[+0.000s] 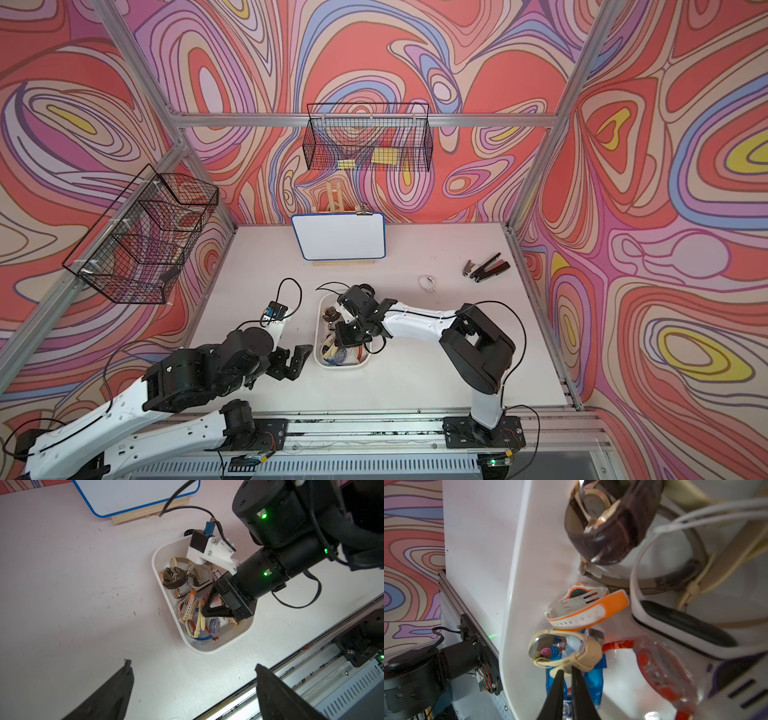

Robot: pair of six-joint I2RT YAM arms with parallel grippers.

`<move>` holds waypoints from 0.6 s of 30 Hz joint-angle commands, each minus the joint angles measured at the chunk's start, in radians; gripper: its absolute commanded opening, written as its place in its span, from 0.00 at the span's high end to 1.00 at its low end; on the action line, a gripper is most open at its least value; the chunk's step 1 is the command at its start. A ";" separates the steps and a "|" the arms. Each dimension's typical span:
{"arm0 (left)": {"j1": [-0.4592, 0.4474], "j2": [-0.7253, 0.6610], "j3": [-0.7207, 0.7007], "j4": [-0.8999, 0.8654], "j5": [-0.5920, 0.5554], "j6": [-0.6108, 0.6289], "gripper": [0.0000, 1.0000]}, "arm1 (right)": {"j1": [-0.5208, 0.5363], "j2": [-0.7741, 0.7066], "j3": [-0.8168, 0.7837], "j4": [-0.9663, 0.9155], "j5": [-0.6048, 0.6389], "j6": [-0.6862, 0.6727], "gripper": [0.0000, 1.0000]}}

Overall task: Put the watch into the storage box
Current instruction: Place the watch in the storage box.

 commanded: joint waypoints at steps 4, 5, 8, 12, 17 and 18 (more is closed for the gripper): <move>-0.001 -0.019 -0.018 -0.011 -0.003 -0.016 0.04 | 0.004 0.015 -0.002 0.022 0.000 0.001 0.86; -0.001 -0.019 -0.018 -0.011 -0.004 -0.015 0.04 | 0.003 0.004 -0.001 0.022 0.005 0.002 0.86; -0.001 -0.017 -0.014 -0.013 -0.004 -0.013 0.04 | 0.003 -0.021 0.002 0.015 0.014 -0.004 0.86; -0.001 -0.015 -0.015 -0.013 -0.004 -0.013 0.04 | 0.002 -0.056 0.004 -0.009 0.029 -0.015 0.85; 0.000 -0.012 -0.020 -0.005 0.003 -0.012 0.04 | -0.016 -0.148 -0.008 -0.039 0.058 -0.024 0.82; -0.001 -0.010 -0.020 -0.001 0.004 -0.010 0.04 | -0.027 -0.168 -0.010 -0.053 0.070 -0.028 0.81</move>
